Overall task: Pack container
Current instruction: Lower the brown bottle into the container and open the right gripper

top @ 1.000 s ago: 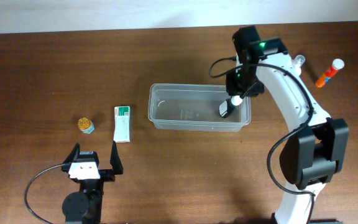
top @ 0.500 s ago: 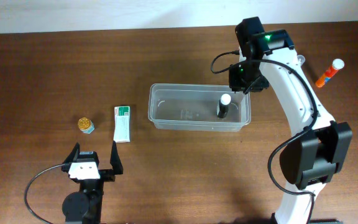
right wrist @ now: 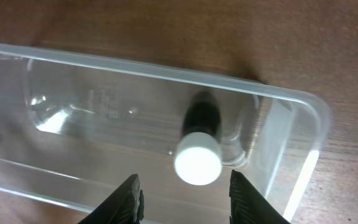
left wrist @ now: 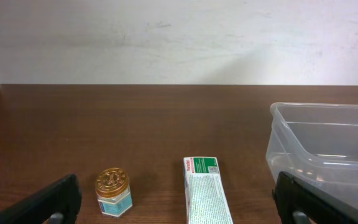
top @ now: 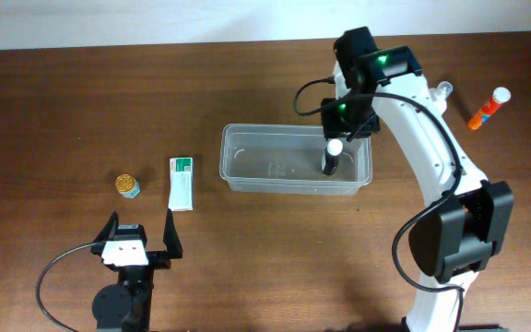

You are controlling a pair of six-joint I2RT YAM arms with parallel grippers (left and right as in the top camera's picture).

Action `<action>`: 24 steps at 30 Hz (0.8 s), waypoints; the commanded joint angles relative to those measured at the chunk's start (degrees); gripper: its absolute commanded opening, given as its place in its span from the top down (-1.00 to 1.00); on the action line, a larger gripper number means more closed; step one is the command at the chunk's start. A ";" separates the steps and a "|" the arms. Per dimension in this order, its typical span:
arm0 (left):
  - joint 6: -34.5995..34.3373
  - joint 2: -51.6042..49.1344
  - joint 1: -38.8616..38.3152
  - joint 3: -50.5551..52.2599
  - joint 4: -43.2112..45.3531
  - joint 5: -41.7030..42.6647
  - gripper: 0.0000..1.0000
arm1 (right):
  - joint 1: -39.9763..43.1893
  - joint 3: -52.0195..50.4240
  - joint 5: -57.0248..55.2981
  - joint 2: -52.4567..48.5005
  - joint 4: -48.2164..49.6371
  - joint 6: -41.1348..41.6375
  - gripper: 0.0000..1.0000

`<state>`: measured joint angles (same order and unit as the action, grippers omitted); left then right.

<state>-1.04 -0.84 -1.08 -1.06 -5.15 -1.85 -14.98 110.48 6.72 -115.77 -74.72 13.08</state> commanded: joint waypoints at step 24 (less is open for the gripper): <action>0.68 0.50 0.39 0.24 -0.07 0.81 -0.99 | -0.81 -10.97 -3.10 -0.35 9.01 1.38 0.22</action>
<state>-1.04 -0.84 -1.08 -1.06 -5.15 -1.85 -15.49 100.16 4.34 -115.77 -65.89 13.72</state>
